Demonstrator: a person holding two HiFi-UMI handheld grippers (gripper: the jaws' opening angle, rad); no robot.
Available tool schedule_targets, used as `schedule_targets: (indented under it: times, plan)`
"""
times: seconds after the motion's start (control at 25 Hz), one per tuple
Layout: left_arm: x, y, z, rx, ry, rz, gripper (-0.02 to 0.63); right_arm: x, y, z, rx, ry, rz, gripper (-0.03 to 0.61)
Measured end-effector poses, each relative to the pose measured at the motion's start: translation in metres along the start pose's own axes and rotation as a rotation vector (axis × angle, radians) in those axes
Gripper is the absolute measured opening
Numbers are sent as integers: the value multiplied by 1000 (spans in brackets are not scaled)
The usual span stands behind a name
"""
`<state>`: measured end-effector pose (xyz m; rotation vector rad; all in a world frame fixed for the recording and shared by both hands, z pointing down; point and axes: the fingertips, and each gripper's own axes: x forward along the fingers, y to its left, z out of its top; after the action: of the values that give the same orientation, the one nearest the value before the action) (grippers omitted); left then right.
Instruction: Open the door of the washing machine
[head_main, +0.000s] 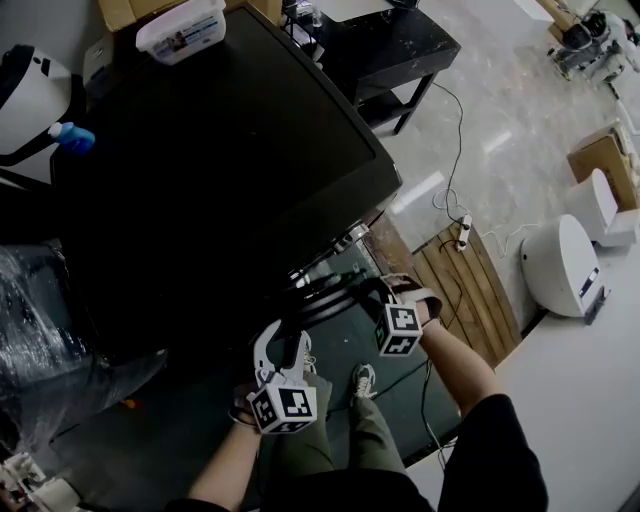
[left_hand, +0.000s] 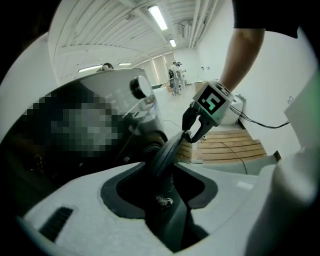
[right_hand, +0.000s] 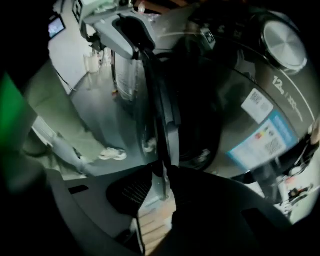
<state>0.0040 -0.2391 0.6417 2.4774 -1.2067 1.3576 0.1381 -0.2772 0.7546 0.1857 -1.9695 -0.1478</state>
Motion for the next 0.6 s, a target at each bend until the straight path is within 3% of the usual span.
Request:
schedule_targets:
  times: [0.08, 0.24, 0.36, 0.6]
  plan:
    - [-12, -18, -6, 46, -21, 7, 186, -10, 35, -5, 41, -23, 16, 121]
    - [-22, -35, -15, 67, -33, 17, 201, -16, 64, -12, 143, -40, -52, 130]
    - [-27, -44, -22, 65, -19, 45, 202, -24, 88, -11, 234, -64, -34, 220]
    - [-40, -53, -32, -31, 65, 153, 221, -74, 107, -18, 346, -135, -64, 207]
